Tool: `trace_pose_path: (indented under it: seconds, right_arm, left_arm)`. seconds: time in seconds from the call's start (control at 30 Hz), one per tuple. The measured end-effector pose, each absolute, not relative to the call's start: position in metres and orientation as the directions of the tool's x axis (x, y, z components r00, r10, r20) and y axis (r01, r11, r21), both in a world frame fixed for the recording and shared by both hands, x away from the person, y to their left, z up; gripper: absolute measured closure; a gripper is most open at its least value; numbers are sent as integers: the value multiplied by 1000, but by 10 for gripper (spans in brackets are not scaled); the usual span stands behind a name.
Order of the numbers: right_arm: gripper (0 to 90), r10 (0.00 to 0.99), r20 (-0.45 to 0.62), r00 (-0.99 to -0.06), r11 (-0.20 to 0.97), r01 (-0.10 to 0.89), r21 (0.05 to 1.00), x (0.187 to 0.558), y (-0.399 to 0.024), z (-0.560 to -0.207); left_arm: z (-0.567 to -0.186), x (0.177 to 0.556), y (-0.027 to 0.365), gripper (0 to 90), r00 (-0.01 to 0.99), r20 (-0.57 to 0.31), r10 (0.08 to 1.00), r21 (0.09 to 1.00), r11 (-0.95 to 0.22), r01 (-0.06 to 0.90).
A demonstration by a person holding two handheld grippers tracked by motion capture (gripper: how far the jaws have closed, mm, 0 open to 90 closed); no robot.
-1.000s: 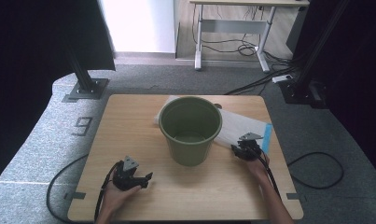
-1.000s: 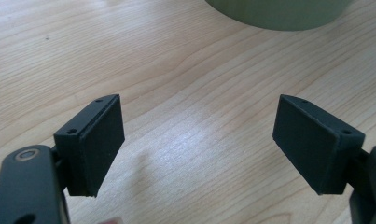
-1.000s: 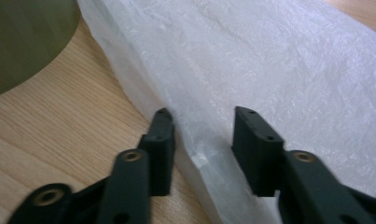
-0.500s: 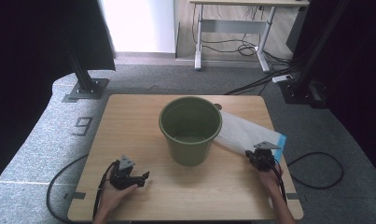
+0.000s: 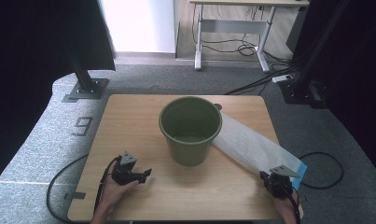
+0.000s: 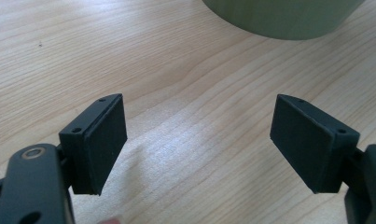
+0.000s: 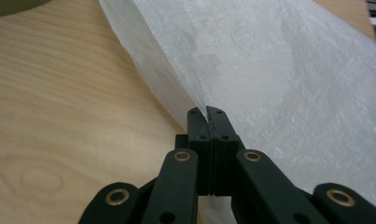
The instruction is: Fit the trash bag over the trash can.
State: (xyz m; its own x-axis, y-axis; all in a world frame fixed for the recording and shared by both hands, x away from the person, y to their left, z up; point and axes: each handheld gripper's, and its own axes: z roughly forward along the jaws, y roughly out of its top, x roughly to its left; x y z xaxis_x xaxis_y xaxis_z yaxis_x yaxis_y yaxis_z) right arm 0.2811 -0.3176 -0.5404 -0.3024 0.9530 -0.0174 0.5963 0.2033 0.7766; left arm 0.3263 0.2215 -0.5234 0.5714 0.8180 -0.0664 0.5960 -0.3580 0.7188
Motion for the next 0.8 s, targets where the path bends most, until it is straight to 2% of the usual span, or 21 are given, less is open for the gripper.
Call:
trace_pose_path:
  seconds: [0.1,0.17,0.23,0.37,0.6,0.73,0.8]
  right_arm:
    - [837,961,3,-278,176,618,766,273,-323,-542]
    - [732,965,29,-262,149,634,759,272,-324,-542]
    - [635,967,12,-254,155,627,763,274,-319,-540]
    - [539,950,-23,-312,204,562,801,282,-295,-525]
    - [465,885,5,-465,253,491,834,341,-250,-504]
    - [462,854,20,-521,273,481,833,375,-228,-507]
    - [460,848,15,-530,292,492,820,390,-219,-514]
  left_arm:
    - [-521,327,223,185,565,-82,821,723,-341,601]
    - [-521,325,223,185,559,-87,825,724,-334,604]
    - [-521,323,223,185,557,-85,826,722,-335,606]
    - [-523,321,223,186,550,-85,831,713,-334,616]
    - [-524,313,224,184,529,-84,844,701,-327,633]
    - [-526,310,226,185,515,-96,852,702,-309,642]
    - [-526,309,228,185,509,-139,849,708,-274,651]
